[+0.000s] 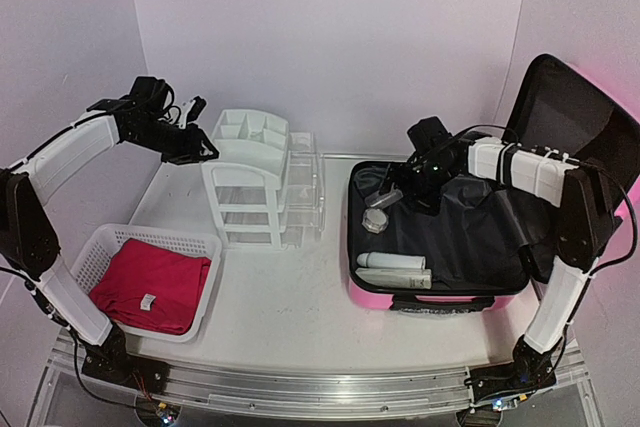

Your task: Open, take out, and arrange the luggage

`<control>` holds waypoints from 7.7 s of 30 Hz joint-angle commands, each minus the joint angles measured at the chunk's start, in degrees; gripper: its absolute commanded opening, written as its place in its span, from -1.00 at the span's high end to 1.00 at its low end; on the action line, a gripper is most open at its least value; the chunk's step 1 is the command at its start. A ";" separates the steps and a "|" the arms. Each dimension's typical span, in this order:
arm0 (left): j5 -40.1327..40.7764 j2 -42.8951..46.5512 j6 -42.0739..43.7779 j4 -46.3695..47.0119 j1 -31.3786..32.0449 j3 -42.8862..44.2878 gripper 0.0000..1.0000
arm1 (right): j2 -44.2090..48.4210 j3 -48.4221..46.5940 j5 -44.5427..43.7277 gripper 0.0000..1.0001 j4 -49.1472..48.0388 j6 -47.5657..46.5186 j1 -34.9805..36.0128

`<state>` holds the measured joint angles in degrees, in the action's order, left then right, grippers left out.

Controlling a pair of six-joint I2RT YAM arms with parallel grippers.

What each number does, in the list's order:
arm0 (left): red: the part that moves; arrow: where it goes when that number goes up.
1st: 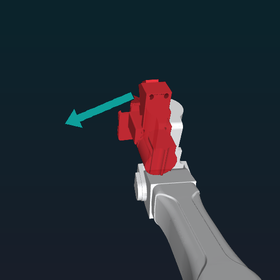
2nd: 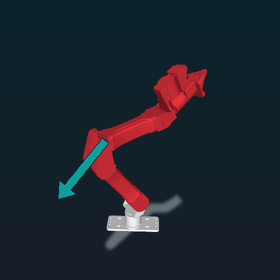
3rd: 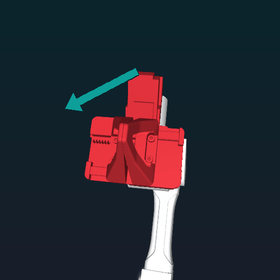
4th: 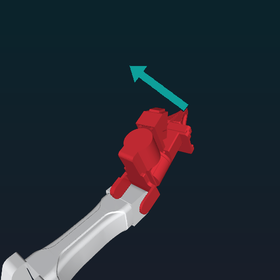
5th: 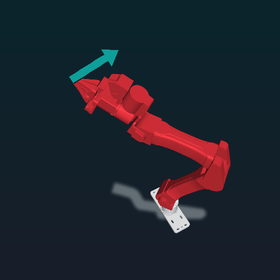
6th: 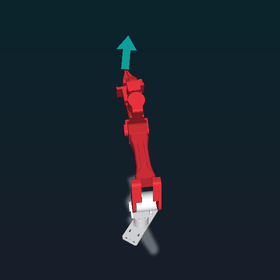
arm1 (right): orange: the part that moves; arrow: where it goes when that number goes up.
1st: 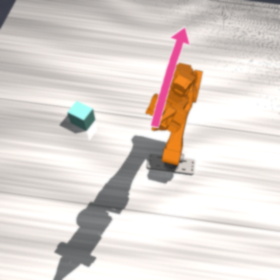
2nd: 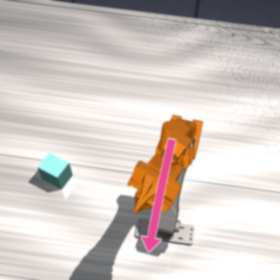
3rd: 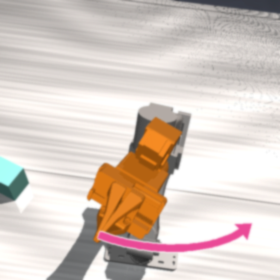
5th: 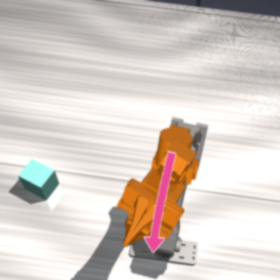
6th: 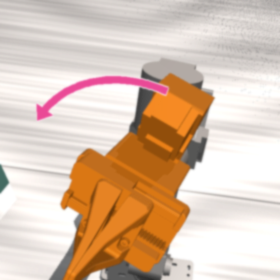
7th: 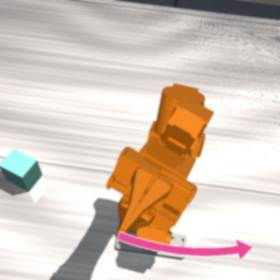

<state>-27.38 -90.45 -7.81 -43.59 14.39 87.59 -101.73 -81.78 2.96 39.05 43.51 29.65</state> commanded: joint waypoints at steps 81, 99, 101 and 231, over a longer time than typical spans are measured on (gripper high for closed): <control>-5.60 6.15 3.24 1.75 1.21 -8.94 0.41 | -17.73 -35.86 2.45 0.04 -6.23 -13.19 16.80; -6.18 6.34 3.24 2.01 1.17 -9.11 0.41 | -22.70 -52.62 -5.61 -0.63 7.68 -17.95 16.85; -6.17 6.34 3.24 2.02 1.16 -9.11 0.41 | -19.47 -48.51 -8.07 -0.58 7.62 -16.91 16.36; -6.46 3.42 3.59 2.19 1.14 -9.50 0.40 | -17.58 -27.02 1.01 0.03 -5.86 -20.68 17.31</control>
<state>-33.93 -85.49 -5.98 -38.28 14.70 79.35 -116.55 -103.70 3.92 31.64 24.12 47.20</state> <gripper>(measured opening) 0.301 0.654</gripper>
